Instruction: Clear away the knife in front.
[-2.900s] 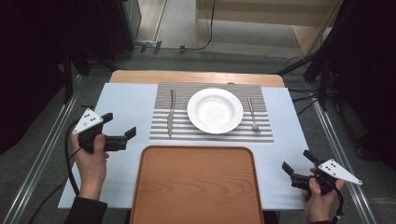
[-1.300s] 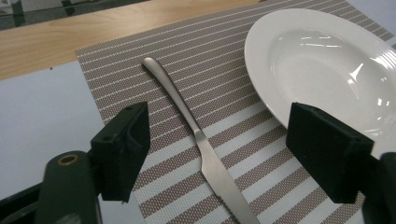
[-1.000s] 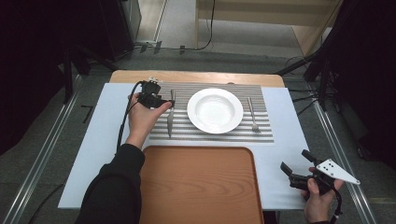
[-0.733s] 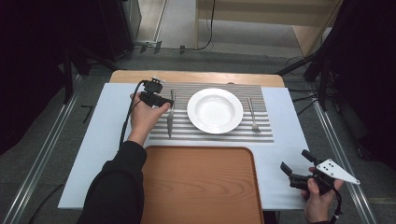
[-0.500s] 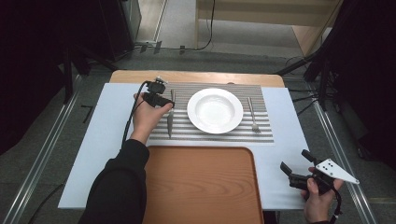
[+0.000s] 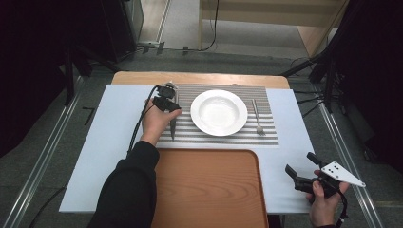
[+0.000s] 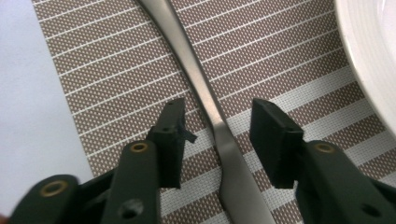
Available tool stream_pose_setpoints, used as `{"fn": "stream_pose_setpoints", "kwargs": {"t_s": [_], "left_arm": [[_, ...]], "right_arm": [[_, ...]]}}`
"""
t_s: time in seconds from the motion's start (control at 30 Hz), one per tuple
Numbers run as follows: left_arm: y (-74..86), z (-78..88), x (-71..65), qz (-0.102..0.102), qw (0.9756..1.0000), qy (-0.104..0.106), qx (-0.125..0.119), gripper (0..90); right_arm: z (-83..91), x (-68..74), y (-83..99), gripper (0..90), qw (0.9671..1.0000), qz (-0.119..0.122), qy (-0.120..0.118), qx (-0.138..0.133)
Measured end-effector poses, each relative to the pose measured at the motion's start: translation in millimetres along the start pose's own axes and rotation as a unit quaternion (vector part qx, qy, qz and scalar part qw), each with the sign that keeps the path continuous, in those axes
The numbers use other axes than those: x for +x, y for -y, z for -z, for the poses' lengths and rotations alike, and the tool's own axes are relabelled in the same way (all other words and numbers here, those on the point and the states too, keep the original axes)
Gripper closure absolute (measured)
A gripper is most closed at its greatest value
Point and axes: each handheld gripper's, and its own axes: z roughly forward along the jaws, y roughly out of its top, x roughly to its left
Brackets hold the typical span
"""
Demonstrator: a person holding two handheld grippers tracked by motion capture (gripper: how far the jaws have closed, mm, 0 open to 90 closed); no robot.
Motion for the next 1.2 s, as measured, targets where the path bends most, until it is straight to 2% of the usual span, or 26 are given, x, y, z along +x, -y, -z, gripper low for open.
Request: {"fn": "stream_pose_setpoints", "kwargs": {"t_s": [0.2, 0.3, 0.57, 0.77, 0.83, 0.9, 0.97, 1.2], "left_arm": [[0.4, -4.1, -1.9, -0.002, 0.9999, -0.01, 0.0, 60.5], [1.2, -4.4, -3.3, -0.011, 0.9998, -0.016, 0.0, 61.2], [-1.5, -4.9, -8.0, 0.004, 0.9993, -0.035, 0.012, 60.0], [-1.7, -4.5, -8.8, 0.01, 0.9992, -0.037, 0.014, 61.5], [-1.5, -3.0, -7.5, 0.012, 0.9994, -0.028, 0.017, 74.8], [-0.9, -2.6, -6.7, 0.009, 0.9994, -0.027, 0.018, 78.4], [0.0, -2.7, -6.9, 0.003, 0.9995, -0.028, 0.014, 79.3], [0.6, -2.7, -4.3, 0.016, 0.9996, -0.021, 0.013, 78.8]], "right_arm": [[-0.2, 0.0, 0.0, 0.0, 1.0, 0.0, 0.001, 0.0], [-0.4, 0.2, -0.1, 0.0, 1.0, 0.0, 0.002, 0.001], [-0.9, 0.6, 0.0, 0.0, 1.0, 0.0, 0.005, 0.003], [-1.4, 0.6, 0.0, 0.0, 1.0, -0.001, 0.007, 0.005], [-1.5, 0.6, -0.1, 0.0, 1.0, -0.002, 0.008, 0.005], [-1.6, 0.5, -0.1, 0.0, 0.9999, -0.002, 0.008, 0.006], [-1.7, 0.6, -0.2, 0.0, 0.9999, -0.003, 0.008, 0.006], [-2.1, 0.4, -0.3, 0.0, 0.9999, -0.003, 0.009, 0.007]]}}
